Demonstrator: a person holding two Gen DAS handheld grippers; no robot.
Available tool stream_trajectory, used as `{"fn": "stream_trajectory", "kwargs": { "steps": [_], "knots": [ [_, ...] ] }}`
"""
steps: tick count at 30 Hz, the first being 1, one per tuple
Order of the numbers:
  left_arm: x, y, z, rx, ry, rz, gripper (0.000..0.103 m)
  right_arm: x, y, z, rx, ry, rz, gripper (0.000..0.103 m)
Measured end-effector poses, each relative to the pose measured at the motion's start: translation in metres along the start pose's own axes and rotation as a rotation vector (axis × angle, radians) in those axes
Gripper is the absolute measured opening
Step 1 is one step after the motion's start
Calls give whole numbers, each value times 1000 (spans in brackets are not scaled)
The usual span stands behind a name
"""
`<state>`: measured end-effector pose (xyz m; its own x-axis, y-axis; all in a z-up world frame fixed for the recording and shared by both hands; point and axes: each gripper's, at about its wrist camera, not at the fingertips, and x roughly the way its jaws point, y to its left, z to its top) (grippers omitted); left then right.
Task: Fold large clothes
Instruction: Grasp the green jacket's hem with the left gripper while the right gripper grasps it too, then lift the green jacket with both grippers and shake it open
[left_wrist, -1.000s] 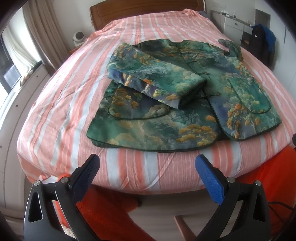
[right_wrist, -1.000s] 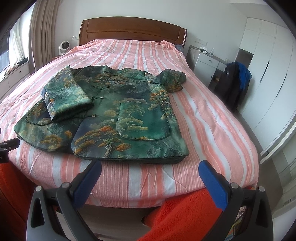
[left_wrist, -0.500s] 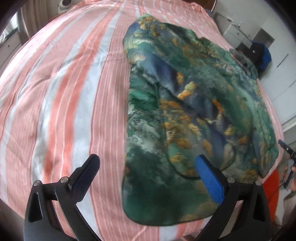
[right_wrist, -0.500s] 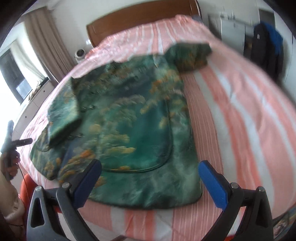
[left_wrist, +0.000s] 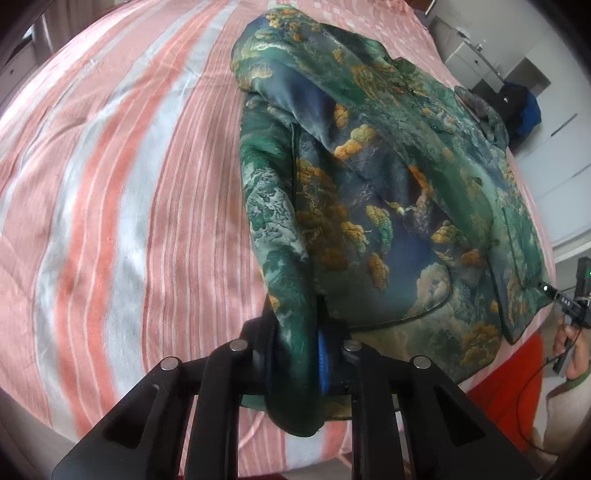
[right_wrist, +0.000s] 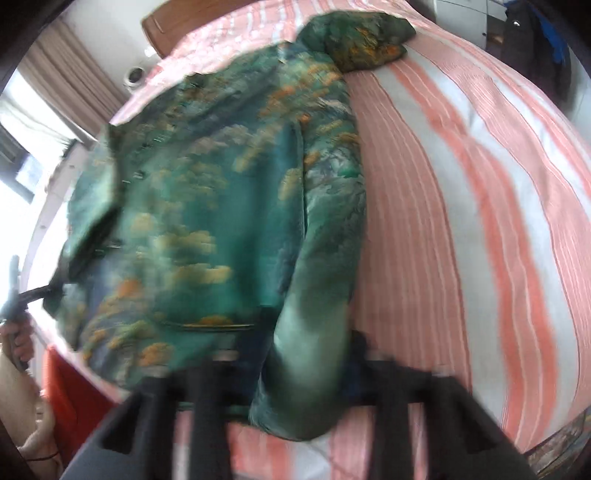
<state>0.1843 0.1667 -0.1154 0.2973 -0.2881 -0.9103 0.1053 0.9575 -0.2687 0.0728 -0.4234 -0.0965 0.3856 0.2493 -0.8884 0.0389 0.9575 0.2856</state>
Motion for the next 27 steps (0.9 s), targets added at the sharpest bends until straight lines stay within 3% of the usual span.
{"fn": "stream_trajectory", "kwargs": {
  "steps": [2, 6, 11, 13, 15, 17, 19, 21, 24, 27],
  "knots": [
    [-22, -3, -7, 9, -27, -24, 11, -15, 8, 1, -20, -23, -4, 16],
    [-45, 1, -31, 23, -24, -35, 11, -50, 15, -6, -38, -70, 25, 16],
    [-18, 0, -55, 81, 17, 99, 14, -40, 10, -30, -30, -13, 9, 16],
    [-12, -3, -55, 105, 7, 147, 26, -24, 5, -34, -5, -10, -15, 17],
    [-20, -10, -52, 147, -5, 211, 37, -19, 0, -30, 26, -25, -43, 29],
    [-42, -19, -50, 205, -52, 250, 49, -20, -2, -25, 39, -43, -79, 64],
    [-69, -38, -48, 292, -142, 283, 74, -33, -6, -27, 60, -76, -81, 74],
    [-87, -63, -44, 406, -218, 291, 87, -38, -8, -30, 70, -105, -117, 74],
    [-86, -116, -35, 623, -243, 212, 96, -54, -5, -34, 103, -153, -136, 74],
    [-42, -169, -32, 843, -155, 132, 98, -58, 11, -41, 101, -180, -104, 74]
  ]
}}
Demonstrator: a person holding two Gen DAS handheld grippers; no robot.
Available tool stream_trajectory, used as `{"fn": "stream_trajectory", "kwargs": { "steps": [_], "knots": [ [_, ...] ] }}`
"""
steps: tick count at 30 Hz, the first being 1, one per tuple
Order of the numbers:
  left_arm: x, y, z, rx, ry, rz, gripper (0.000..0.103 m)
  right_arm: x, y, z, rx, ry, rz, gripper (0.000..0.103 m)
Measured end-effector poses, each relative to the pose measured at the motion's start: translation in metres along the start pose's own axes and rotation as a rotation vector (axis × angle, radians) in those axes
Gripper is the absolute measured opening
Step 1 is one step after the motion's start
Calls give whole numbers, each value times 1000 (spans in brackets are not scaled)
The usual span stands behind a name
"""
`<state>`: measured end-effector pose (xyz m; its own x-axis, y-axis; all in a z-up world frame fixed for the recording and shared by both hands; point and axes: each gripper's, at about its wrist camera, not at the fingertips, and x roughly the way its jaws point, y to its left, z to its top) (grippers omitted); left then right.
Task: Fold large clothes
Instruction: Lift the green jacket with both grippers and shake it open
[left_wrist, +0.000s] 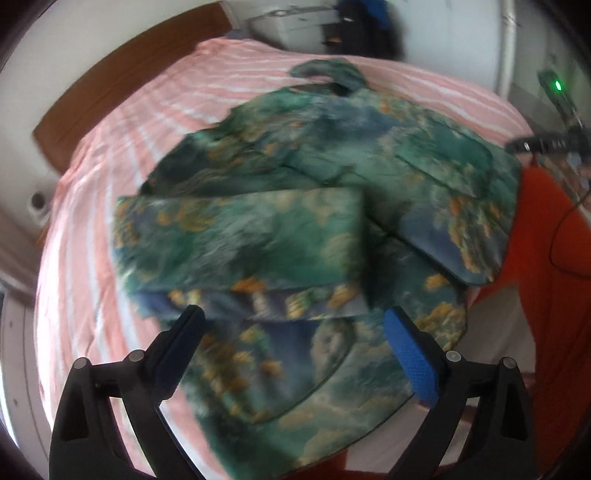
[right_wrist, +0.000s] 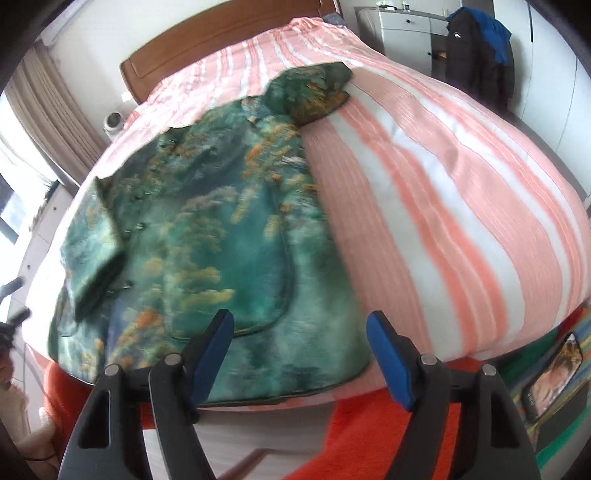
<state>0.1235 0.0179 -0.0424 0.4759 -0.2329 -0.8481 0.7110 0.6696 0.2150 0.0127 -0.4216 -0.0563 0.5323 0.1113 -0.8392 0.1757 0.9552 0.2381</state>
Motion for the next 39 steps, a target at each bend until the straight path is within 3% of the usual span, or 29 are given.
{"fn": "stream_trajectory", "kwargs": {
  "steps": [3, 5, 6, 7, 8, 10, 13, 17, 20, 22, 25, 27, 28, 31, 35, 39],
  "knots": [
    [54, -28, 14, 104, 89, -61, 98, -5, 21, -3, -40, -13, 26, 74],
    [80, -28, 15, 97, 132, -42, 80, -9, 35, -7, -68, -25, 35, 74],
    [88, -22, 18, 75, 139, -30, 52, -13, 41, -11, -85, -31, 38, 74],
    [88, -10, 22, 16, 131, -69, 24, -16, 45, -15, -101, -35, 37, 74],
    [79, 5, 24, -58, 105, -119, 13, -19, 49, -19, -120, -43, 34, 74],
    [46, 41, 23, -201, -8, -129, 14, -26, 53, -28, -155, -57, 16, 74],
    [-9, 112, -4, -432, -133, -57, 14, -34, 54, -36, -186, -77, 4, 74],
    [-56, 220, -81, -797, -201, 163, 14, -37, 52, -31, -174, -99, 29, 74],
    [-66, 289, -157, -1086, -167, 355, 16, -34, 51, -18, -182, -94, 39, 74],
    [-60, 324, -205, -1240, -76, 533, 21, -31, 47, -3, -181, -84, 40, 74],
    [-48, 353, -270, -1431, 52, 613, 46, -29, 37, 33, -203, -77, 17, 74],
    [-51, 352, -294, -1502, 61, 621, 52, -24, 29, 69, -228, -68, -28, 74],
    [-53, 348, -301, -1525, 44, 609, 61, -21, 26, 87, -235, -67, -41, 74],
    [-56, 326, -297, -1535, 14, 602, 74, 4, 22, 159, -262, -53, -93, 80],
    [-49, 281, -272, -1476, -1, 537, 75, 78, 28, 270, -222, 6, -137, 81],
    [-60, 226, -237, -1360, 4, 501, 79, 161, 41, 354, -121, 40, -179, 81]
  ]
}}
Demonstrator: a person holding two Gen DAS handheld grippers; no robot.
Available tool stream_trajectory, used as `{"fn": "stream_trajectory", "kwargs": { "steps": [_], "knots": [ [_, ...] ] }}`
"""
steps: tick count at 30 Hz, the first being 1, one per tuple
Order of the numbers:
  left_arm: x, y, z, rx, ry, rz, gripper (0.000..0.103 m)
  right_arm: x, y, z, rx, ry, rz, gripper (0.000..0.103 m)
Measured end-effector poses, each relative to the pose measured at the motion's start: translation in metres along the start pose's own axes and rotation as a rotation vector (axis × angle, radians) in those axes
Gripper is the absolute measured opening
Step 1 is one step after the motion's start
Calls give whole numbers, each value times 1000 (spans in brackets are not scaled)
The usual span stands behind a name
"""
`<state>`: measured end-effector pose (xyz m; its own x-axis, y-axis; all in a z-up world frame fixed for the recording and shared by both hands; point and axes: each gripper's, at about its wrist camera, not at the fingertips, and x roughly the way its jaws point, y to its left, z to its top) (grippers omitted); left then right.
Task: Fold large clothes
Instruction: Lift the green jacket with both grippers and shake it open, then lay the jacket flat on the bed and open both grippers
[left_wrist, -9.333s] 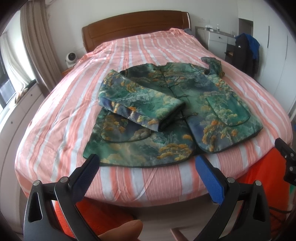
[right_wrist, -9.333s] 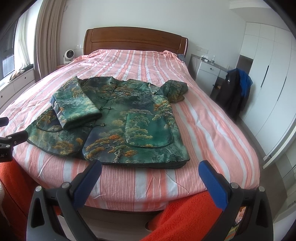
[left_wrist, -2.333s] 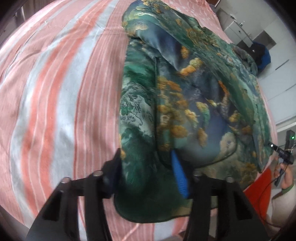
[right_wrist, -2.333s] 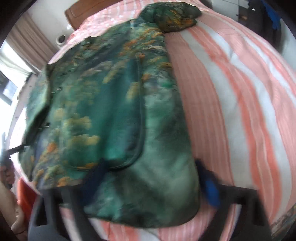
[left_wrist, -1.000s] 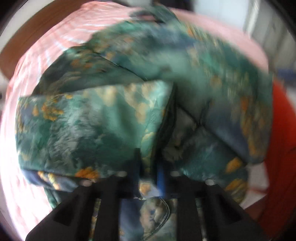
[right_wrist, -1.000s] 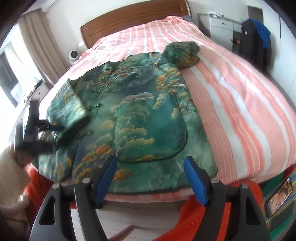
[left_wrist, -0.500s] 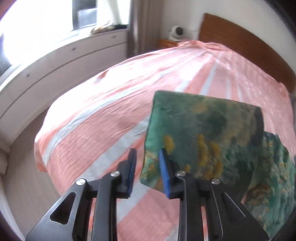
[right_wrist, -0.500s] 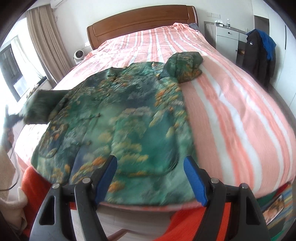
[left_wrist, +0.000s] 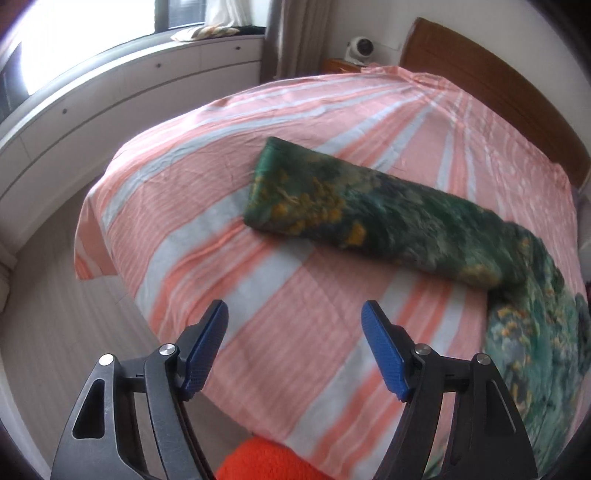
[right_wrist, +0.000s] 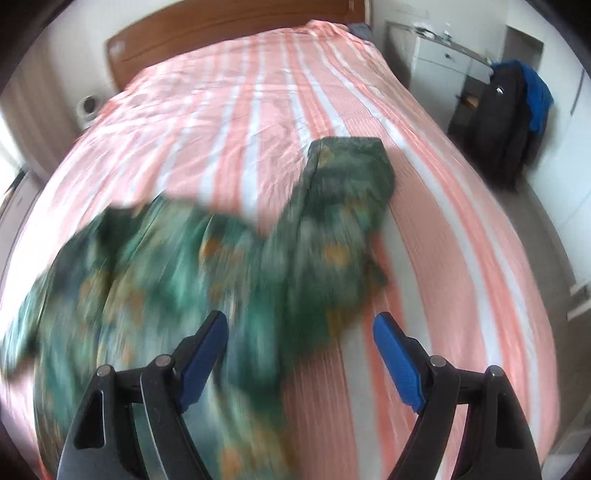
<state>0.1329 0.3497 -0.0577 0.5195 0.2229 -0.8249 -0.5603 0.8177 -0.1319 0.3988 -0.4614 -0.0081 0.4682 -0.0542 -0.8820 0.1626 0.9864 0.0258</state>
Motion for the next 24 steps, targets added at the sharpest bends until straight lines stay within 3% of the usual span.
{"fn": "stream_trajectory", "kwargs": {
  "steps": [3, 4, 5, 6, 8, 12, 15, 17, 18, 24],
  "knots": [
    [-18, -25, -24, 68, -9, -22, 86, 39, 22, 32, -64, -1, -75, 79],
    [-21, -33, -31, 86, -6, -33, 87, 55, 26, 36, -110, 15, -128, 68],
    [-22, -39, -36, 99, 1, -44, 87, 67, 23, 38, -129, 36, -180, 41],
    [-23, -45, -40, 111, 10, -58, 87, 75, 15, 35, -123, 49, -208, 31],
    [-23, -55, -45, 133, 16, -88, 87, 73, -13, 22, -37, 33, -200, 26],
    [-24, -83, -47, 183, -5, -141, 87, 22, -80, -44, 194, -125, -136, 25],
    [-21, -108, -49, 212, 7, -189, 87, 6, -136, -122, 448, -132, -19, 27],
    [-23, -122, -51, 220, 14, -224, 87, 7, -160, -174, 593, -113, 67, 56],
    [-27, -128, -52, 223, 14, -237, 87, 5, -167, -195, 642, -118, 87, 61],
    [-45, -151, -68, 279, -3, -264, 93, -43, -159, -282, 677, -189, 65, 63]
  ]
}}
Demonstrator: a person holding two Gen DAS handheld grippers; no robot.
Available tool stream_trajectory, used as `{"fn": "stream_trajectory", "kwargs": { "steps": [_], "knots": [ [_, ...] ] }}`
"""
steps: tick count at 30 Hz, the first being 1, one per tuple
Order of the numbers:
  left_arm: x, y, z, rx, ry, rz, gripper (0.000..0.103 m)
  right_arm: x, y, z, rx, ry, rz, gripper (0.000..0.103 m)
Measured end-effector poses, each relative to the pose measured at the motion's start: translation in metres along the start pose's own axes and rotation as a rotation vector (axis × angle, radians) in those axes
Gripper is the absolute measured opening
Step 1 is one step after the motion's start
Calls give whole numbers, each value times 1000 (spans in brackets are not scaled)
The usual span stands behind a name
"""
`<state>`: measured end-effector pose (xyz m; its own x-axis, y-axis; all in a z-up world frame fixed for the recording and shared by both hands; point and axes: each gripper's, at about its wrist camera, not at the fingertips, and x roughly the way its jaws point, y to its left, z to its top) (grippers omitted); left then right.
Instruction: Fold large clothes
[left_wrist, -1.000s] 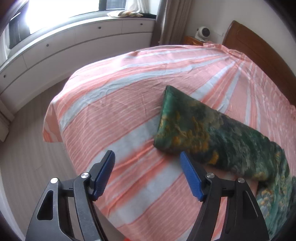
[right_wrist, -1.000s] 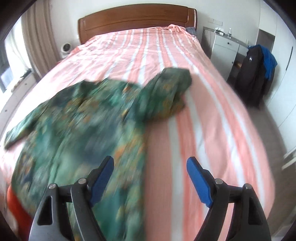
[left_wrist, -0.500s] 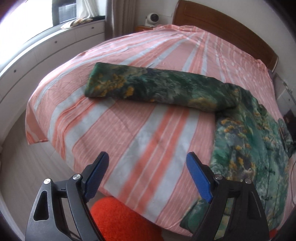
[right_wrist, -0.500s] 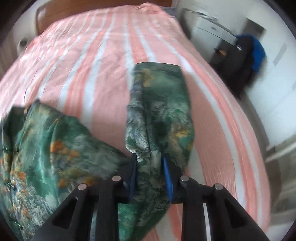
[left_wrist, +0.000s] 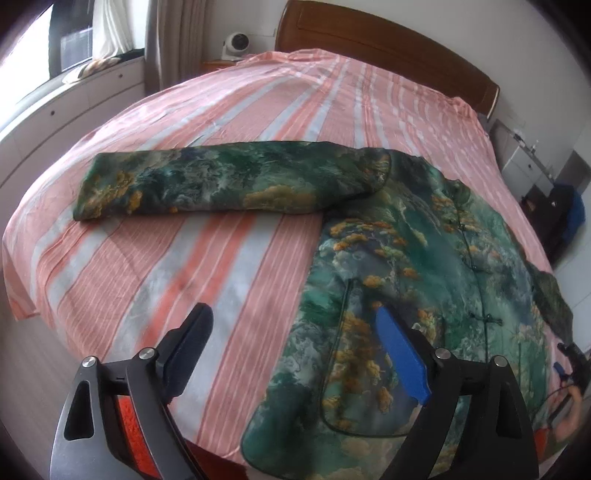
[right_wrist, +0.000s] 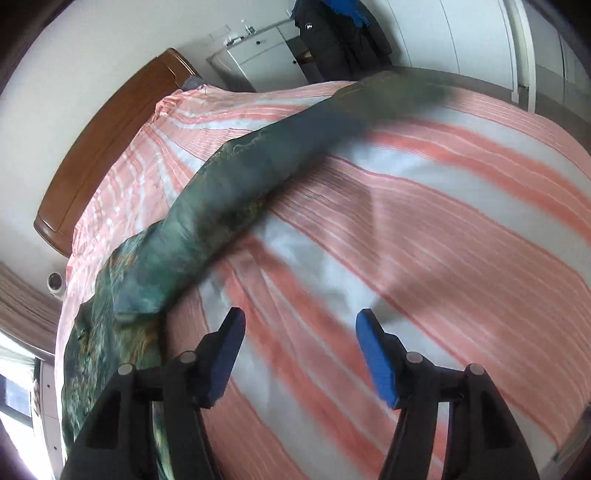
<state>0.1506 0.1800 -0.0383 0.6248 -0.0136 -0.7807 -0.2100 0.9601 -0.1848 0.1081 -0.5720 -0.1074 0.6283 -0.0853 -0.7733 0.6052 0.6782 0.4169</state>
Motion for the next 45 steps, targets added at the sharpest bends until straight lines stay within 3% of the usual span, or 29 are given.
{"fn": "stream_trajectory", "kwargs": {
  "steps": [8, 14, 18, 22, 34, 45],
  "knots": [
    [20, -36, -15, 68, 27, 12, 93, -61, 5, -70, -205, -36, 39, 63],
    [23, -78, -19, 153, 23, -5, 93, -89, 27, -127, -423, -174, 58, 68],
    [21, -93, -25, 153, -4, -23, 97, -97, 42, -133, -504, -226, 83, 75],
    [26, -102, -37, 139, -28, -24, 98, -97, 46, -137, -532, -216, 95, 76],
    [78, -129, -68, 183, 119, -13, 99, -93, 56, -150, -612, -207, 113, 81],
    [90, -145, -79, 295, 133, 76, 103, -94, 68, -162, -721, -235, 101, 83]
  ]
}}
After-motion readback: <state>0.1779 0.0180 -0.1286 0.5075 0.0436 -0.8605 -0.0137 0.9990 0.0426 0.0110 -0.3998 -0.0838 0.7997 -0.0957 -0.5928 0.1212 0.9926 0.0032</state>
